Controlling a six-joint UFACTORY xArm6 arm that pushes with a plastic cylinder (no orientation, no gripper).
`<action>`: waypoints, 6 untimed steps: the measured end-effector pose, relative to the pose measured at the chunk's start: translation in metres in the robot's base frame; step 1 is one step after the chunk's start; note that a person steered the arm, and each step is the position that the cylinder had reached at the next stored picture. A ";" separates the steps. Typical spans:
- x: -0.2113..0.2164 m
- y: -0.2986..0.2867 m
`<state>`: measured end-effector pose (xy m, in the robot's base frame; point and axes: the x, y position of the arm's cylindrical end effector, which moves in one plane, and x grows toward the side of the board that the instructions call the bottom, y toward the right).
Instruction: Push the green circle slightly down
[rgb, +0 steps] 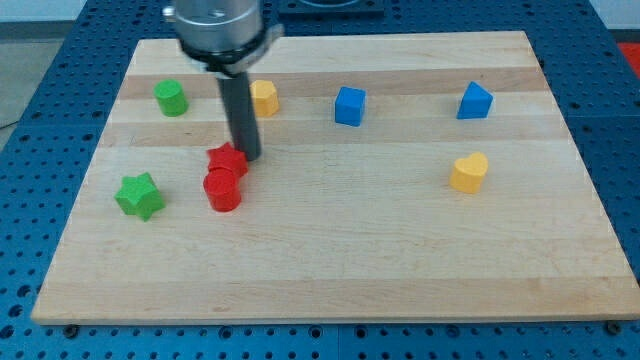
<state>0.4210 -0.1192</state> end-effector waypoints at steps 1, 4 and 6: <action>-0.014 -0.003; -0.050 -0.097; -0.078 -0.186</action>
<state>0.3432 -0.3048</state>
